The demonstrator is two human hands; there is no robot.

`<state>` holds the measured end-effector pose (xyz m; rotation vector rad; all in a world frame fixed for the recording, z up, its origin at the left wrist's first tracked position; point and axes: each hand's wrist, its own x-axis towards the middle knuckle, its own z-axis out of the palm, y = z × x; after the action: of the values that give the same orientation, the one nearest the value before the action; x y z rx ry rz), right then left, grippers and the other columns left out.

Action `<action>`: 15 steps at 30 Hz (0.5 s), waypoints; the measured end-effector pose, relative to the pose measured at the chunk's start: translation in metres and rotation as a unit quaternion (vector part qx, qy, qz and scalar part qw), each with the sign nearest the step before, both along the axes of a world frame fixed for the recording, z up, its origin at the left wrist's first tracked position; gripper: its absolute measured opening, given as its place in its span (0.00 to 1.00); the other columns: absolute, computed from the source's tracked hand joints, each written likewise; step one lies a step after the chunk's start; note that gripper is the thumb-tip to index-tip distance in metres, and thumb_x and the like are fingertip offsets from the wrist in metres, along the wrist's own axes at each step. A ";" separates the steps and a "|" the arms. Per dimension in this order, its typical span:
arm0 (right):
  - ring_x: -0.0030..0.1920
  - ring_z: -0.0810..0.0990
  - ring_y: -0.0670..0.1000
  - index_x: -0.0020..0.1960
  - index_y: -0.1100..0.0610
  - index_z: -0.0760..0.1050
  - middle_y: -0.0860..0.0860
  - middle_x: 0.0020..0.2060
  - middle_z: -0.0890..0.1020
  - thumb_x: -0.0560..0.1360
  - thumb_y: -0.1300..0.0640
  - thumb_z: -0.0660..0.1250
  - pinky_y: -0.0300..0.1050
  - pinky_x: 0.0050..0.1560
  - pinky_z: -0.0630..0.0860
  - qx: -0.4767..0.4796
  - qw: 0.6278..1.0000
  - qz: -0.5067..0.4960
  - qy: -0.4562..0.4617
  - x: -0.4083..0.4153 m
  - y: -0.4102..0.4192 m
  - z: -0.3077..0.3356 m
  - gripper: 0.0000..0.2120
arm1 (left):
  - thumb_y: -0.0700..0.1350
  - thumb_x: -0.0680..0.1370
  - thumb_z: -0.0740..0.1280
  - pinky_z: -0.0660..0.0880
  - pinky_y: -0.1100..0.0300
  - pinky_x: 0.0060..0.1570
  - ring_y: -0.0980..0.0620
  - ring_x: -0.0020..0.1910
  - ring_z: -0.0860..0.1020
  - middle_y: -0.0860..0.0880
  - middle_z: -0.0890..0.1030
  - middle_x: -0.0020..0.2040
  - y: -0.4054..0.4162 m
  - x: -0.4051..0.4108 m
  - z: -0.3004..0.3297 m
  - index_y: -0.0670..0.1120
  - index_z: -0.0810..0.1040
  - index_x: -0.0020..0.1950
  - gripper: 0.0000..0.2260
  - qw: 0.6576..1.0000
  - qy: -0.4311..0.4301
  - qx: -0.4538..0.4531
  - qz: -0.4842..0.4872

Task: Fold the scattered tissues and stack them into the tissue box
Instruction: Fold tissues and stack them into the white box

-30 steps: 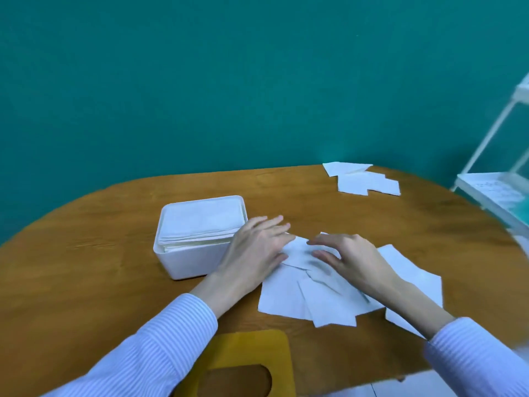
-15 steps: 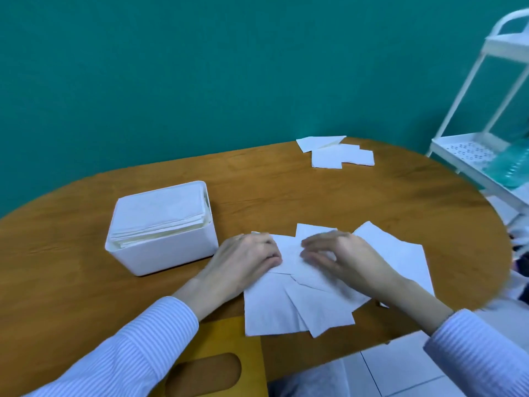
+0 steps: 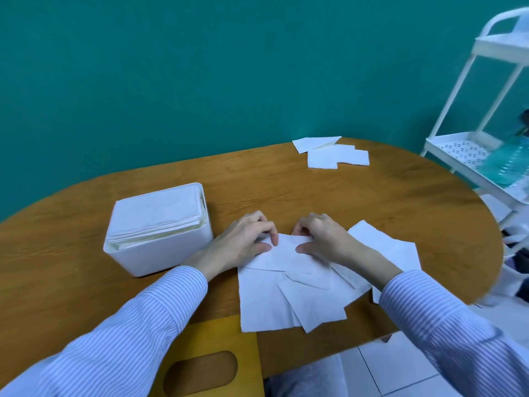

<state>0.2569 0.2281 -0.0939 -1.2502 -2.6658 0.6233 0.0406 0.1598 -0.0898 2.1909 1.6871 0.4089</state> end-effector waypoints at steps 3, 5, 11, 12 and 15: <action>0.53 0.72 0.52 0.46 0.48 0.71 0.47 0.49 0.77 0.73 0.56 0.74 0.51 0.55 0.72 -0.020 1.000 0.009 0.001 -0.002 0.004 0.005 0.11 | 0.47 0.79 0.69 0.66 0.50 0.60 0.57 0.54 0.69 0.58 0.72 0.51 0.000 -0.001 0.002 0.59 0.77 0.50 0.06 1.000 0.022 0.002 -0.003; 0.51 0.71 0.50 0.47 0.48 0.70 0.45 0.46 0.76 0.73 0.58 0.73 0.48 0.52 0.71 -0.024 1.000 0.019 -0.002 -0.004 0.005 0.008 0.12 | 0.48 0.79 0.69 0.66 0.50 0.59 0.56 0.52 0.68 0.57 0.73 0.48 -0.003 -0.002 0.002 0.60 0.77 0.51 0.05 1.000 0.030 0.001 0.000; 0.46 0.73 0.42 0.50 0.50 0.72 0.42 0.45 0.76 0.72 0.69 0.69 0.35 0.43 0.67 -0.018 0.996 0.082 0.039 -0.009 0.006 0.009 0.16 | 0.47 0.78 0.67 0.68 0.56 0.51 0.57 0.49 0.71 0.54 0.72 0.46 -0.022 -0.005 0.004 0.61 0.77 0.51 0.08 0.998 -0.024 -0.051 -0.014; 0.46 0.73 0.41 0.51 0.50 0.74 0.41 0.44 0.75 0.72 0.70 0.69 0.34 0.42 0.67 -0.015 0.994 0.100 0.040 -0.010 0.006 0.010 0.17 | 0.46 0.78 0.68 0.67 0.58 0.48 0.57 0.48 0.71 0.53 0.72 0.46 -0.027 -0.006 0.005 0.61 0.78 0.51 0.09 0.997 -0.042 -0.058 -0.013; 0.47 0.75 0.43 0.57 0.49 0.77 0.45 0.45 0.77 0.72 0.69 0.69 0.37 0.44 0.71 -0.010 0.993 0.110 0.048 -0.010 0.007 0.014 0.19 | 0.44 0.76 0.69 0.67 0.62 0.51 0.59 0.51 0.72 0.53 0.73 0.50 -0.035 -0.008 0.008 0.62 0.79 0.50 0.11 0.993 -0.093 -0.071 -0.007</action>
<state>0.2464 0.2355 -0.0795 -0.9119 -2.7442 0.7218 0.0321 0.1246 -0.0823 1.9955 1.5519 0.4610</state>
